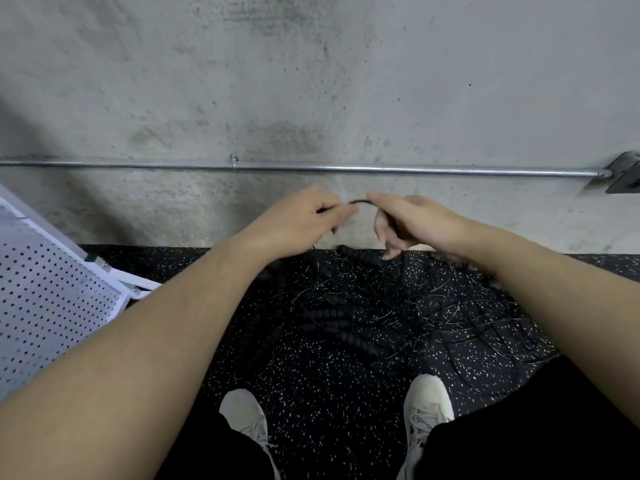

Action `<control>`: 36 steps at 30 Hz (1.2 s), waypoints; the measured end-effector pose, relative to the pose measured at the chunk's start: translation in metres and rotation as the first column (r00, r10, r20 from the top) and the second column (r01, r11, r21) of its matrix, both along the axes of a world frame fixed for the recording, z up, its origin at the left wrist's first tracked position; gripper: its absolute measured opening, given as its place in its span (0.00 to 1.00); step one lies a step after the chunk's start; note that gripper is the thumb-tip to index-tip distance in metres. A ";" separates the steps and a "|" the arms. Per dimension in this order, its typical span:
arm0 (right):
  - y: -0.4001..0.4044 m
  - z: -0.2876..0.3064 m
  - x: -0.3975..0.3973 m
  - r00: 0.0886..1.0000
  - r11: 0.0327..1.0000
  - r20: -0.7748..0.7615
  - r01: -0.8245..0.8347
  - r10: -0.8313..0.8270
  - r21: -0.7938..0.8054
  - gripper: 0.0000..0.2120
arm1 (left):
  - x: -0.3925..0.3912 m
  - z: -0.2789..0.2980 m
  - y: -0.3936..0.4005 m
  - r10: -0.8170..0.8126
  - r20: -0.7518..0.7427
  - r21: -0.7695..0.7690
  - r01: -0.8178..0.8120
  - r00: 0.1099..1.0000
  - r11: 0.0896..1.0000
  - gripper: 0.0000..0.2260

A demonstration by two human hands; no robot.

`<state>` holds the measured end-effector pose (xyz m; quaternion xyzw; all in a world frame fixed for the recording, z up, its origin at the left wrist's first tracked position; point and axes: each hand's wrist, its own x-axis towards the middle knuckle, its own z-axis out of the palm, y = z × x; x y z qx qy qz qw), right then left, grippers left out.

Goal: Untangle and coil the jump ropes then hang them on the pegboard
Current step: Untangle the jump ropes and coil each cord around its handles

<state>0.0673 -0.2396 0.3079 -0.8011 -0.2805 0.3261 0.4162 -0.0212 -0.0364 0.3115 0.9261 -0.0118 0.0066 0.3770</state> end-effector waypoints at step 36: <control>-0.004 -0.013 0.017 0.992 0.982 -0.065 0.100 -0.112 -0.157 0.39 | 0.011 -0.003 0.003 0.253 -0.038 -0.081 -0.255 0.967 0.963 0.21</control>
